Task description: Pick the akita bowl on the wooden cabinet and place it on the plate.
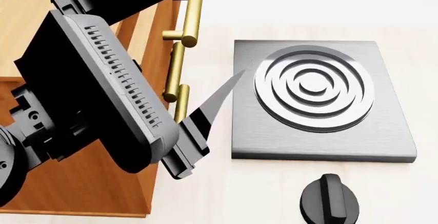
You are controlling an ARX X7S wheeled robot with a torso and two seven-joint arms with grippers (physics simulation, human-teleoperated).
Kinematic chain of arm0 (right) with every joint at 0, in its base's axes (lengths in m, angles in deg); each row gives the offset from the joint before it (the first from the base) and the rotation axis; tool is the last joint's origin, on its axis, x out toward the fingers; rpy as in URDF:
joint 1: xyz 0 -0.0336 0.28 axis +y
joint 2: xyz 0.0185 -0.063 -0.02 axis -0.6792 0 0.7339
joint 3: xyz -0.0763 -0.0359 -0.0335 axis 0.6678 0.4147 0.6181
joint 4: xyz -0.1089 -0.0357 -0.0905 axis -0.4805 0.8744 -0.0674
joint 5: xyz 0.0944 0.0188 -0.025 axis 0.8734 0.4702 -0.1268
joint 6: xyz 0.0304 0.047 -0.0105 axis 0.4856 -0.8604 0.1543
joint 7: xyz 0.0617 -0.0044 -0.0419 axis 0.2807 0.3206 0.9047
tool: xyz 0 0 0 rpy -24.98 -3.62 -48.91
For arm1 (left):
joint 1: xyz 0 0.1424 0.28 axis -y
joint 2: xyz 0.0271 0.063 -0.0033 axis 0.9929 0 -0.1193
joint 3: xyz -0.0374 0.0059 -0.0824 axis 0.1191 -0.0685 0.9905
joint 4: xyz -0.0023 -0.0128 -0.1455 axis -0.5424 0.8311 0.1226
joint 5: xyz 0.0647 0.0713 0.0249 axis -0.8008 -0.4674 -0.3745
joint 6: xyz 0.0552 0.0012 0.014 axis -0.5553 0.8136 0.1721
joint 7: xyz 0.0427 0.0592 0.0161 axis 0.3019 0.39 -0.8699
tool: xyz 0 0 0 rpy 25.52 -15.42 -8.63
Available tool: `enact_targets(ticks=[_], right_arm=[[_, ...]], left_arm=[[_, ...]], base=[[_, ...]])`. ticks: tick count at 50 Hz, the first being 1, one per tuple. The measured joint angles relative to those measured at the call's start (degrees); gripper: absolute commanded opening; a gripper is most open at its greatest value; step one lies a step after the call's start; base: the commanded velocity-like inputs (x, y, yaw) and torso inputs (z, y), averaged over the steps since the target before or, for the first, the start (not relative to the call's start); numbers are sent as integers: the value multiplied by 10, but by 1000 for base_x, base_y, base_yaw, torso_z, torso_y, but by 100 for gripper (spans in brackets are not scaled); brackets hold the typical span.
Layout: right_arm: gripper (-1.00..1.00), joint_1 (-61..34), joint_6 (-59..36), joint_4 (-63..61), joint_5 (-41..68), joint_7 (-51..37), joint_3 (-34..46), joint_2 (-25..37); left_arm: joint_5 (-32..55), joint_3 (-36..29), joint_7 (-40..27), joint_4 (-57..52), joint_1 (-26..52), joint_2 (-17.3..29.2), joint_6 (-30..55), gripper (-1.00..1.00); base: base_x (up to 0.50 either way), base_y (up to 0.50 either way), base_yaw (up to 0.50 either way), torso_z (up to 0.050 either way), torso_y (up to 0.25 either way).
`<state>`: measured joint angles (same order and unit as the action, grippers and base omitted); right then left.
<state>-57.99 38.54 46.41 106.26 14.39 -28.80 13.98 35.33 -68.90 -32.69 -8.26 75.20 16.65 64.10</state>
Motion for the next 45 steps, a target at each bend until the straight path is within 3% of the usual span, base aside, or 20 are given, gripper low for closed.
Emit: enact_targets(ticks=[45], right_arm=[[-100, -16, -50, 76, 17, 38, 31, -1]], left_arm=[[2, -7, -5, 7, -9, 7, -15, 100]], base=[[0, 0, 0, 0, 0]])
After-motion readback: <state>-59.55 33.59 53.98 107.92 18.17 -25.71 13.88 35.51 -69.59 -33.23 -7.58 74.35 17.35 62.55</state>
